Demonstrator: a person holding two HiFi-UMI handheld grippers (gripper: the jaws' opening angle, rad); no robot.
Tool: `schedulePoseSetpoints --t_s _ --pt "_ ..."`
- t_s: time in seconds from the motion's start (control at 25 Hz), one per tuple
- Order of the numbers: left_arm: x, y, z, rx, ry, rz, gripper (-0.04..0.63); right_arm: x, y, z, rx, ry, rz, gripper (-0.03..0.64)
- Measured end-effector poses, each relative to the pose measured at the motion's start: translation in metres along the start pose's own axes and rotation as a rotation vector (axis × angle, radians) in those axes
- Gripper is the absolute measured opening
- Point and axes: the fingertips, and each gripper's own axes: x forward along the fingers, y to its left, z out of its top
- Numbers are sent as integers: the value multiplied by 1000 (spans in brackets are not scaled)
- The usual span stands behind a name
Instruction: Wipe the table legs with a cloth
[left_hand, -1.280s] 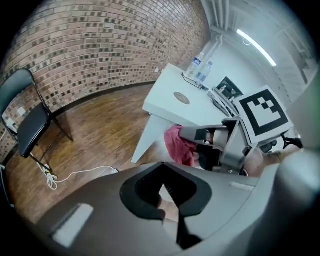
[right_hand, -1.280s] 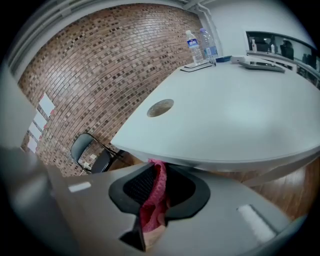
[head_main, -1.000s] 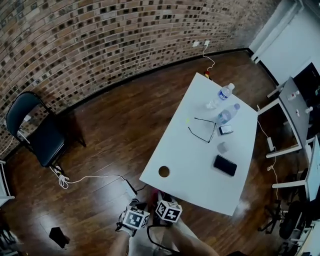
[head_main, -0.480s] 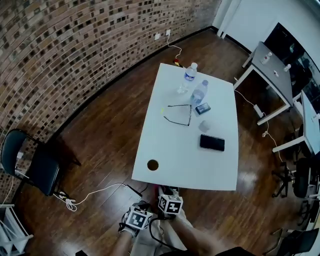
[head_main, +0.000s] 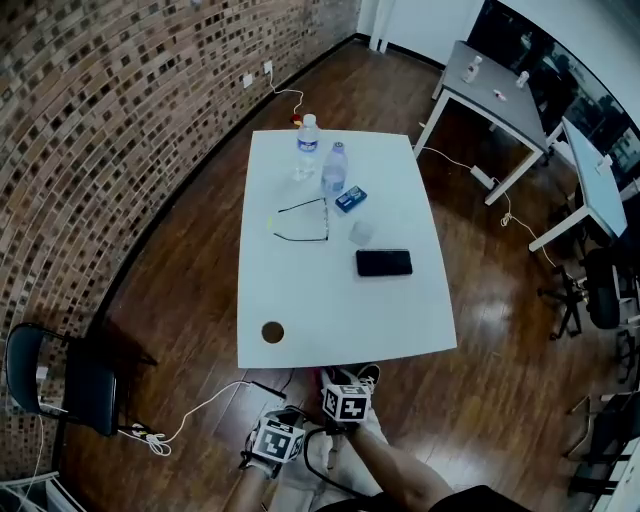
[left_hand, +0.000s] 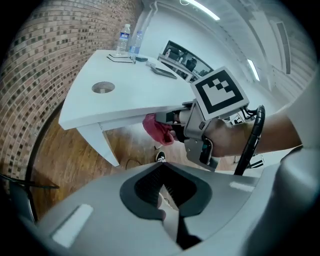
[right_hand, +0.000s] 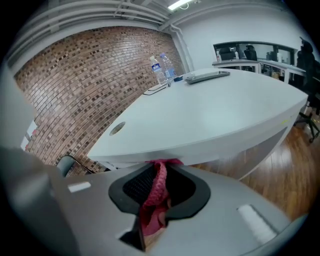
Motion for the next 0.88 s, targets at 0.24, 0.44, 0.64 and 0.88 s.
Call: schedulePoseSetpoints --t_s 0.24,0.44,0.64,0.88 --pt "9 -17 6 54 25 -16 2 -13 -34 5 16 -19 -36 63" --pt "22 -32 11 96 43 -19 2 -24 -60 11 6 -37 -50 64" --pt "29 -48 16 117 66 -22 2 -32 -83 13 14 -36 -60 64" --pt "38 -80 24 153 120 -58 2 -46 -120 19 34 -30 -92 63"
